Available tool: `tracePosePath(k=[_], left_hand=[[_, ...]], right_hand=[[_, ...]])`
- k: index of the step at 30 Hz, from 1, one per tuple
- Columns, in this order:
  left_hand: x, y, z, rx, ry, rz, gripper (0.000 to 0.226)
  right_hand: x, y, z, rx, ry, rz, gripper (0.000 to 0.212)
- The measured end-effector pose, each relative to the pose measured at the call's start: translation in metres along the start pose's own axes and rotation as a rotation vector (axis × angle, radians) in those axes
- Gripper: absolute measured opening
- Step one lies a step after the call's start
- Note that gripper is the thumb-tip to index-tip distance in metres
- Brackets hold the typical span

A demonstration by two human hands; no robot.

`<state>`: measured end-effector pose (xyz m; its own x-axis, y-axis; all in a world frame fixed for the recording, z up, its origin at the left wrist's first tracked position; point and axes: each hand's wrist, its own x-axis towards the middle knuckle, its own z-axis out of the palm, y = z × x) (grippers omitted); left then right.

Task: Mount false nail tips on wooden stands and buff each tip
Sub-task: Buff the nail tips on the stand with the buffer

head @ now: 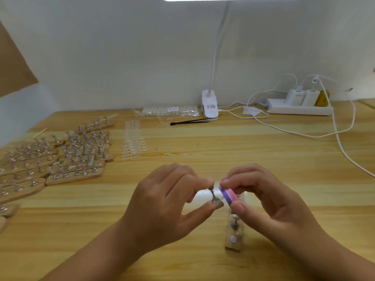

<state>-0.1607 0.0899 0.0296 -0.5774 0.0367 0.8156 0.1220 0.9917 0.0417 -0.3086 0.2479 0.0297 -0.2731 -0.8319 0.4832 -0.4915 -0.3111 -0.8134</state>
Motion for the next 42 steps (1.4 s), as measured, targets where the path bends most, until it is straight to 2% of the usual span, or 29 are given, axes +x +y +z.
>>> tracePosePath(k=[4, 9, 11, 15, 18, 21, 25, 29, 32, 36, 39, 42], left_hand=[[0.002, -0.002, -0.007, 0.081, 0.028, 0.074, 0.025], [0.005, 0.001, -0.011, 0.159, 0.034, 0.173, 0.026], [0.005, 0.0, -0.013, 0.172, 0.022, 0.188, 0.025], [0.005, 0.001, -0.014, 0.167, 0.017, 0.206, 0.024], [0.005, 0.004, -0.012, 0.15, 0.029, 0.209, 0.024], [0.004, 0.004, -0.011, 0.174, 0.016, 0.228, 0.024], [0.004, 0.004, -0.01, 0.201, 0.009, 0.238, 0.024], [0.004, 0.006, -0.01, 0.231, 0.036, 0.253, 0.025], [0.004, 0.006, -0.011, 0.225, 0.026, 0.26, 0.027], [0.005, 0.005, -0.013, 0.245, 0.022, 0.273, 0.025], [0.004, 0.005, -0.012, 0.232, 0.022, 0.278, 0.028], [0.004, 0.004, -0.013, 0.248, 0.023, 0.278, 0.024]], right_hand=[[-0.004, 0.001, 0.003, 0.023, 0.004, -0.061, 0.024], [-0.002, 0.0, 0.003, 0.017, 0.034, -0.049, 0.025], [-0.004, -0.001, 0.006, 0.027, 0.031, -0.116, 0.025], [-0.003, -0.001, 0.006, 0.039, 0.047, -0.061, 0.023], [-0.005, 0.0, 0.006, 0.038, 0.042, -0.124, 0.025], [-0.004, 0.001, 0.006, 0.018, 0.068, -0.094, 0.024], [-0.006, 0.001, 0.01, -0.064, 0.058, -0.231, 0.026], [-0.004, 0.003, 0.011, -0.08, 0.113, -0.132, 0.027], [-0.006, 0.003, 0.013, -0.09, 0.062, -0.23, 0.025], [-0.004, 0.003, 0.013, -0.097, 0.1, -0.137, 0.026], [-0.005, 0.003, 0.014, -0.119, 0.066, -0.211, 0.025], [-0.004, 0.002, 0.012, -0.127, 0.1, -0.135, 0.026]])
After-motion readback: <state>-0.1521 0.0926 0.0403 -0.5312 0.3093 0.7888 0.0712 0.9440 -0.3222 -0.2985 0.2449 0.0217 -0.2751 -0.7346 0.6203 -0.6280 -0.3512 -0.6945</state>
